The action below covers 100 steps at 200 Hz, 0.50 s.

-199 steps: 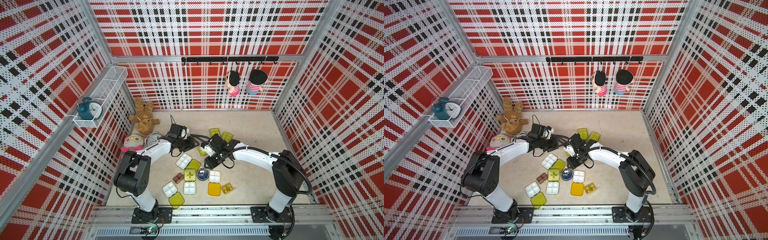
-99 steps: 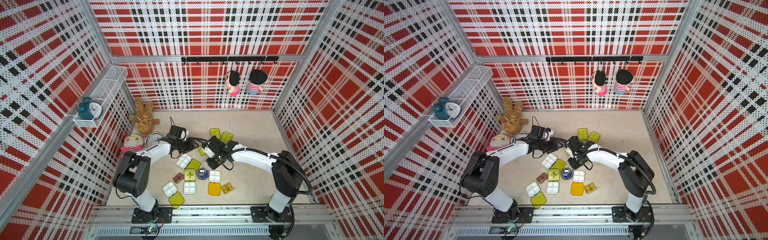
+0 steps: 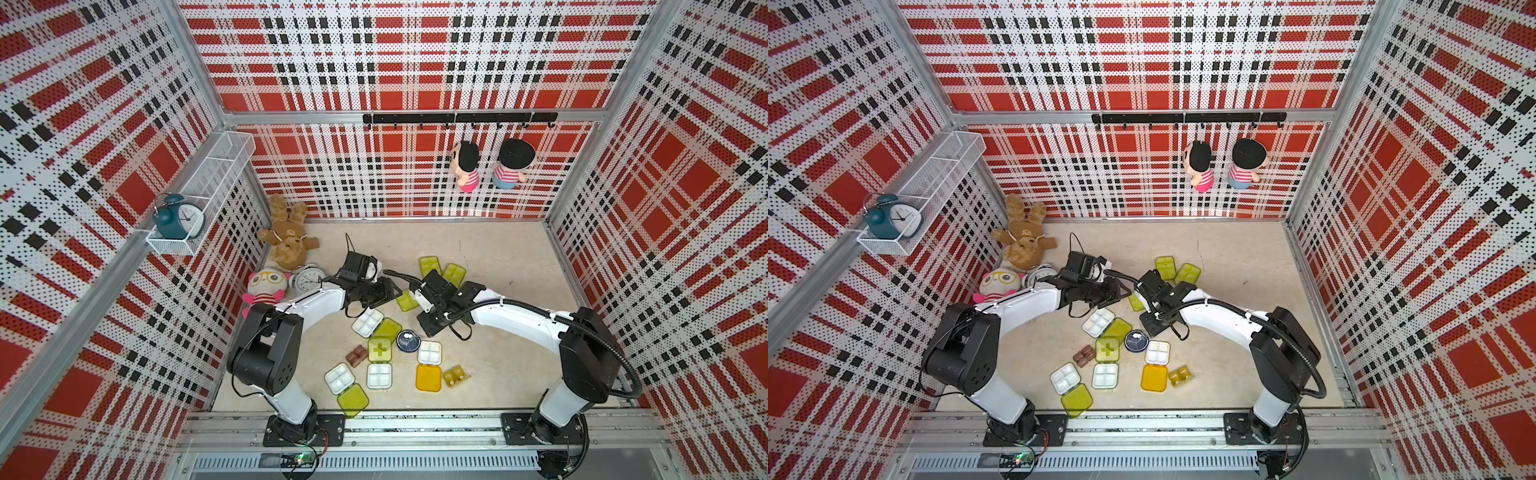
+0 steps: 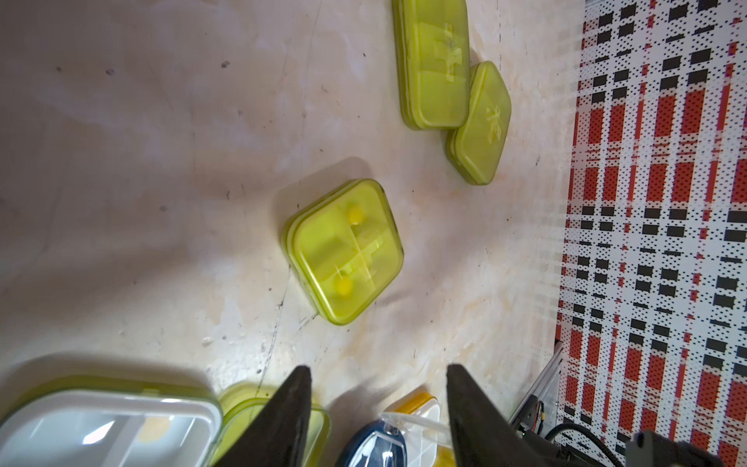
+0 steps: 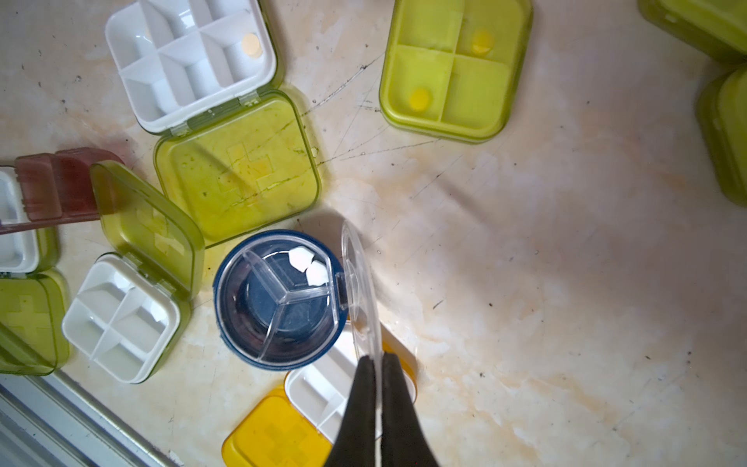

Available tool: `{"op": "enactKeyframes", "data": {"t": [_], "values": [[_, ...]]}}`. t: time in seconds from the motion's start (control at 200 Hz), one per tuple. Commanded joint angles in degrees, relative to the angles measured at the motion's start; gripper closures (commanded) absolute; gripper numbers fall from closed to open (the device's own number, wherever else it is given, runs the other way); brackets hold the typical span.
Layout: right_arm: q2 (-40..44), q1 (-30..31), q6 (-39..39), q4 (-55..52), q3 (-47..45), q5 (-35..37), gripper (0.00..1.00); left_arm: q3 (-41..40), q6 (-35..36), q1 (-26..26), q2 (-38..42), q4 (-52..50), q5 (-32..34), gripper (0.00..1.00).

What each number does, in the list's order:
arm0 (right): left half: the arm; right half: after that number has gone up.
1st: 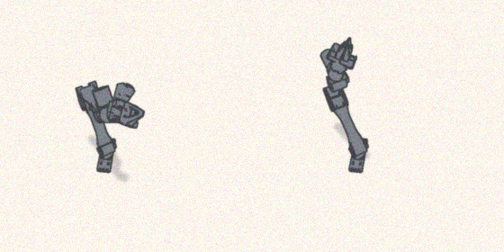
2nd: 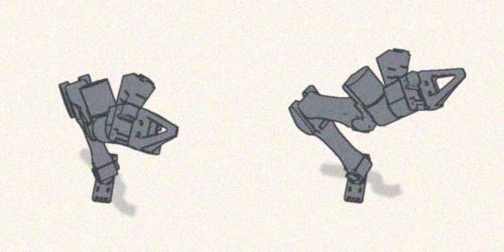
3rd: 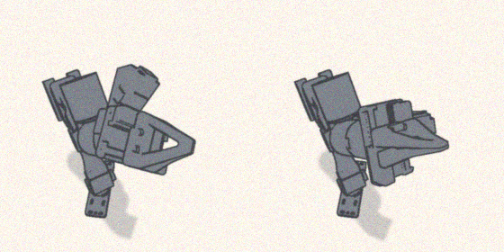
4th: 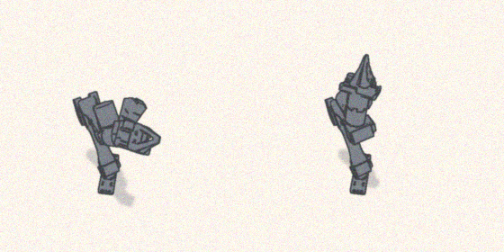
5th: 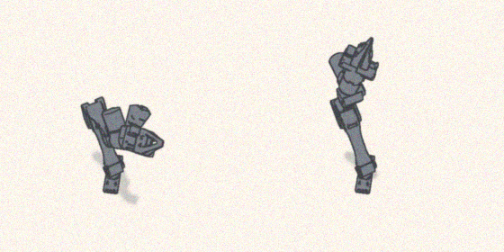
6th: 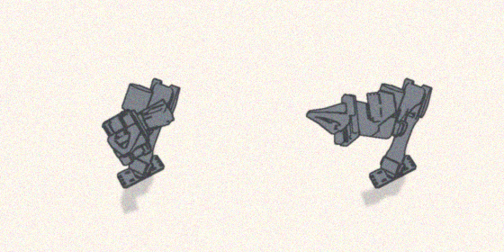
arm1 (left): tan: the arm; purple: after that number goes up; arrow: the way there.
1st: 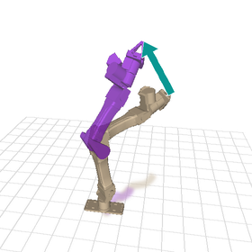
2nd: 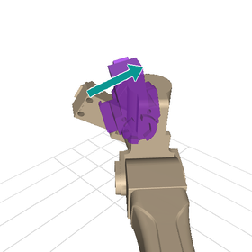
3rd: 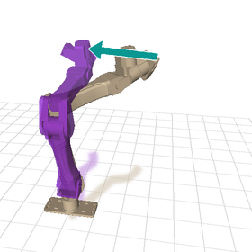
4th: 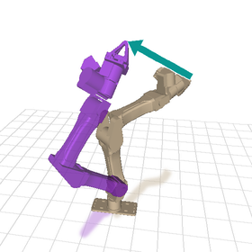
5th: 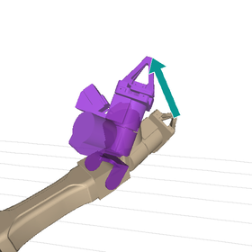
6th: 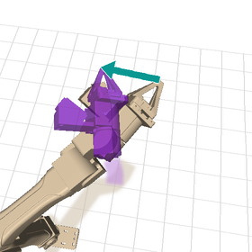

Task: Close pillboxes
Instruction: Move the pillbox to the center of the board.

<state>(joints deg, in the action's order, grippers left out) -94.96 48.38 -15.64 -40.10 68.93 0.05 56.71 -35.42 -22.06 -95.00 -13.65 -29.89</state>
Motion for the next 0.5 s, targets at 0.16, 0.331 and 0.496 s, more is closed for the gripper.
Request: {"op": "enactKeyframes", "data": {"t": [0.16,0.331,0.496], "values": [[5.2,-2.5,-3.7,-4.7,-4.0,11.4,1.0,5.3,-1.3,-5.0,-3.3,1.3,2.7,0.43],[9.8,-7.6,-7.3,-6.9,-8.7,19.0,1.0,9.4,-2.1,-8.6,-7.3,1.4,3.2,0.43],[12.3,-8.6,-10.2,-8.2,-11.2,24.0,1.0,12.3,-2.5,-11.1,-10.6,1.5,2.8,0.44]]}}
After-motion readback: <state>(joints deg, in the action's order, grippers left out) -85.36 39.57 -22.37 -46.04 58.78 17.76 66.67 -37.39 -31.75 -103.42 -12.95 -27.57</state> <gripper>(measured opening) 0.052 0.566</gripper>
